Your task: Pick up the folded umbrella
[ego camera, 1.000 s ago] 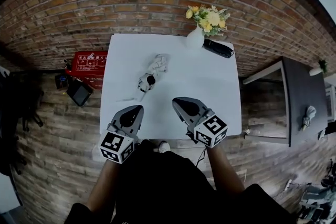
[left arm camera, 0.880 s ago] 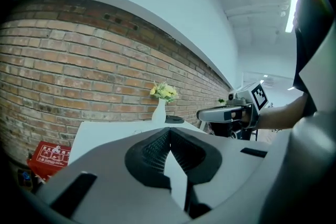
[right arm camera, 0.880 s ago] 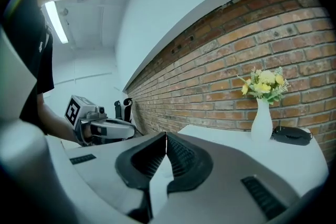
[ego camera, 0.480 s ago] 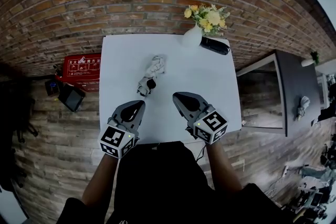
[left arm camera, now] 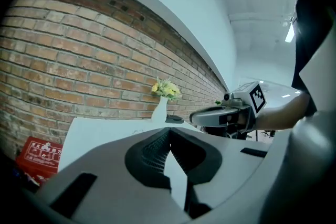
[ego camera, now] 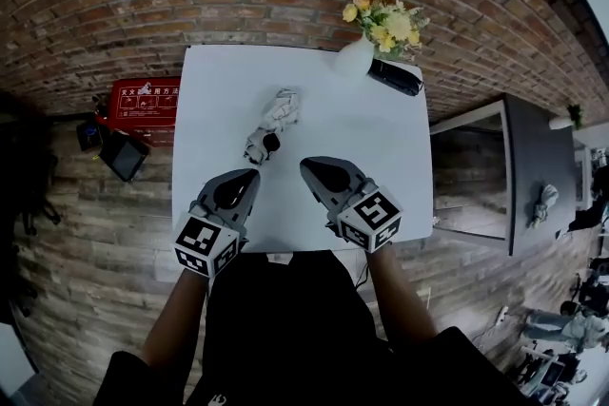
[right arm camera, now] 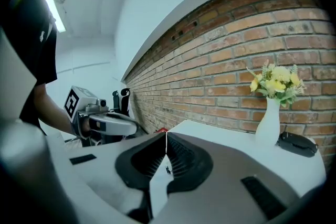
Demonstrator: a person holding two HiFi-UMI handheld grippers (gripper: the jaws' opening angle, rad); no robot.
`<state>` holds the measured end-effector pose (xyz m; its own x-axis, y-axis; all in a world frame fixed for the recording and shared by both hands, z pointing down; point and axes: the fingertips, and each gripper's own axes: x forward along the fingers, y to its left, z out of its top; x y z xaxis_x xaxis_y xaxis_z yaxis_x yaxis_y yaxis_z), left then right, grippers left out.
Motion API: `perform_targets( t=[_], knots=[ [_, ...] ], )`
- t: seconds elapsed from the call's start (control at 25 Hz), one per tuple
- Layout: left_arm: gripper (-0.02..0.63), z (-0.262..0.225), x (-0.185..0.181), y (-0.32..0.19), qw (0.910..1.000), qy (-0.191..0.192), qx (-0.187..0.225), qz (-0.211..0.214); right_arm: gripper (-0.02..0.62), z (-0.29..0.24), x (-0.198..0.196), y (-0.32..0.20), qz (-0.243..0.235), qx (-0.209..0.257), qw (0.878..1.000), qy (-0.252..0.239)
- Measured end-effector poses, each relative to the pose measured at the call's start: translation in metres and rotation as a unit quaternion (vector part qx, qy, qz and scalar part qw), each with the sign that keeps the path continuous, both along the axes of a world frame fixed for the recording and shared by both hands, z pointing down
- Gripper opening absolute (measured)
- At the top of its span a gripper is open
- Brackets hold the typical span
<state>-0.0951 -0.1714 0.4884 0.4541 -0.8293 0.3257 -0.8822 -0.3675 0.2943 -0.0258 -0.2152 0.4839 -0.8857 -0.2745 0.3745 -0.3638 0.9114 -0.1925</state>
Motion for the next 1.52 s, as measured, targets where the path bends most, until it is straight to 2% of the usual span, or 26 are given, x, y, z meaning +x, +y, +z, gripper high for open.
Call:
perform_targets(
  t=[0.2, 0.36, 0.6, 0.76, 0.96, 1.12, 1.2, 1.28, 1.4, 1.52],
  knots=[
    [0.014, 0.004, 0.000, 0.004, 0.9975, 0.002, -0.005, -0.070, 0.022, 0.017, -0.008, -0.006, -0.089, 0.008, 0.996, 0.031],
    [0.014, 0.013, -0.006, 0.007, 0.9907, 0.012, -0.014, -0.135, 0.023, 0.031, -0.024, -0.013, -0.173, 0.041, 0.982, 0.064],
    [0.014, 0.029, -0.019, 0.015, 0.9746, 0.010, -0.019, -0.223, 0.023, 0.062, -0.044, -0.013, -0.277, 0.094, 0.949, 0.116],
    [0.014, 0.037, -0.025, 0.020, 0.9650, 0.004, -0.020, -0.262, 0.023, 0.083, -0.057, -0.008, -0.339, 0.135, 0.920, 0.144],
    [0.014, 0.049, -0.033, 0.034, 0.9535, 0.005, -0.029, -0.300, 0.025, 0.108, -0.069, 0.007, -0.422, 0.194, 0.867, 0.180],
    [0.014, 0.058, -0.039, 0.047, 0.9439, 0.007, -0.038, -0.328, 0.031, 0.129, -0.075, 0.022, -0.483, 0.234, 0.818, 0.207],
    [0.014, 0.061, -0.041, 0.053, 0.9394, 0.009, -0.041, -0.340, 0.090, 0.140, -0.076, 0.028, -0.513, 0.249, 0.791, 0.221],
    [0.014, 0.064, -0.044, 0.059, 0.9351, 0.009, -0.045, -0.351, 0.128, 0.152, -0.078, 0.036, -0.546, 0.269, 0.757, 0.237],
    [0.014, 0.069, -0.047, 0.067, 0.9298, 0.011, -0.049, -0.365, 0.174, 0.171, -0.082, 0.051, -0.597, 0.299, 0.697, 0.262],
    [0.014, 0.072, -0.050, 0.076, 0.9260, 0.013, -0.053, -0.374, 0.218, 0.186, -0.083, 0.064, -0.641, 0.303, 0.644, 0.286]
  ],
)
